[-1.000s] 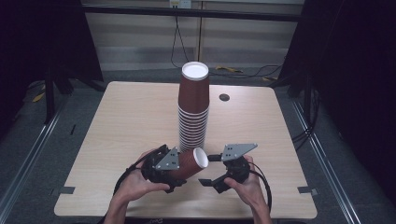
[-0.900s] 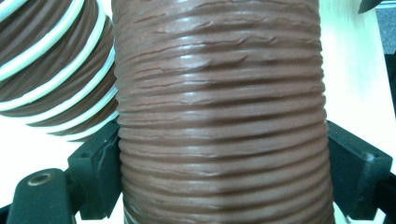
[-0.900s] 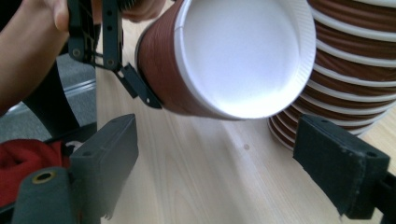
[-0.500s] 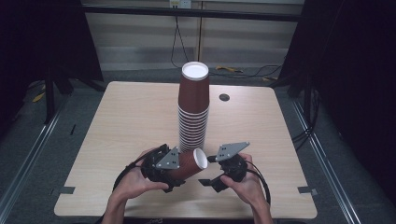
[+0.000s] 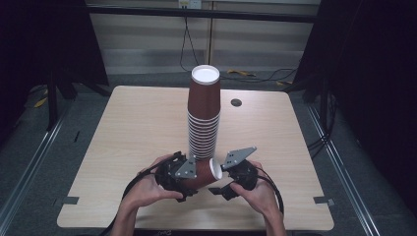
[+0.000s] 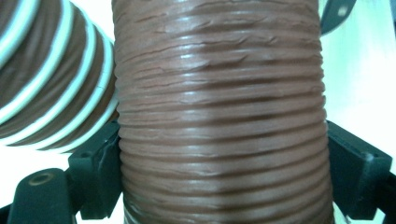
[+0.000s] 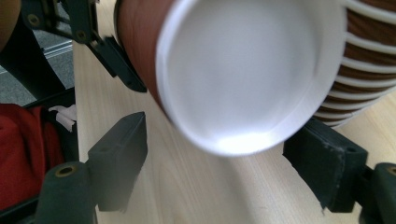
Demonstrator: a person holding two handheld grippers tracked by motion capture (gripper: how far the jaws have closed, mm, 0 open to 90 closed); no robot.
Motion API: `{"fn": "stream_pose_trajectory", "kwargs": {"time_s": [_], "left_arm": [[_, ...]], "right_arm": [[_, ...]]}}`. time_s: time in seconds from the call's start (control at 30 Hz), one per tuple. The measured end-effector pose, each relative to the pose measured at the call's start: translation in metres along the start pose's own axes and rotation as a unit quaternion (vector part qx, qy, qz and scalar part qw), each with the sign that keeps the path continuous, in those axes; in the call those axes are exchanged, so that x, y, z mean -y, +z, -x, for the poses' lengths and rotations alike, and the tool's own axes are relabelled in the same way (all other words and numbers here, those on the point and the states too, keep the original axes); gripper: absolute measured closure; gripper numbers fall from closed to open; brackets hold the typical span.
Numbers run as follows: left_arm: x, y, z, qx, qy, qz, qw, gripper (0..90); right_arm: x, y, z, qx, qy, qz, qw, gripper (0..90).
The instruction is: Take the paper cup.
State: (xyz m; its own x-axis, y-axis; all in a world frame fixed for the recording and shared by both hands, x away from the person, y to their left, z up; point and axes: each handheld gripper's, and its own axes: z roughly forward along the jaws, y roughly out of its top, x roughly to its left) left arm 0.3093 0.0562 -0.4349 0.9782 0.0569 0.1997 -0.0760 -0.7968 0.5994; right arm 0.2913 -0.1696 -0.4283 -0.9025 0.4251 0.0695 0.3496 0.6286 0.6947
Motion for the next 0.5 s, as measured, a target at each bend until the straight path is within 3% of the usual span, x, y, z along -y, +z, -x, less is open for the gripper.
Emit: {"fn": "stream_pose_trajectory", "kwargs": {"time_s": [0.1, 0.17, 0.23, 0.27, 0.43, 0.47, 0.5], "left_arm": [[0.0009, 0.0027, 0.0025, -0.001, -0.006, -0.009, 0.9999, 13.8], [0.0007, 0.0022, 0.0025, 0.005, 0.003, -0.015, 0.9999, 13.8], [0.0001, 0.003, 0.0041, 0.009, 0.008, -0.02, 0.9997, 13.8], [-0.0004, 0.0031, 0.0038, 0.011, 0.023, -0.03, 0.9992, 13.8], [-0.001, 0.0061, 0.0079, 0.017, 0.022, -0.031, 0.9991, 13.8], [-0.0015, 0.0059, 0.0074, 0.022, 0.035, -0.04, 0.9984, 13.8], [-0.0015, 0.0074, 0.0095, 0.021, 0.025, -0.033, 0.9989, 13.8]], "right_arm": [[-0.0012, -0.0023, -0.0001, -0.015, 0.0, 0.003, 0.9999, 17.0], [-0.0021, -0.0025, 0.0001, -0.02, -0.004, -0.005, 0.9998, 13.9], [-0.0028, -0.0004, 0.0004, -0.03, -0.008, -0.014, 0.9994, 14.2], [-0.0034, -0.0001, 0.0003, -0.031, -0.008, -0.02, 0.9993, 13.7], [-0.0078, 0.0043, 0.0021, -0.037, -0.016, -0.039, 0.9984, 14.0], [-0.0086, 0.0052, 0.0026, -0.042, -0.015, -0.044, 0.9981, 14.3], [-0.0096, 0.0059, 0.0035, -0.044, -0.019, -0.048, 0.9977, 14.6]]}}
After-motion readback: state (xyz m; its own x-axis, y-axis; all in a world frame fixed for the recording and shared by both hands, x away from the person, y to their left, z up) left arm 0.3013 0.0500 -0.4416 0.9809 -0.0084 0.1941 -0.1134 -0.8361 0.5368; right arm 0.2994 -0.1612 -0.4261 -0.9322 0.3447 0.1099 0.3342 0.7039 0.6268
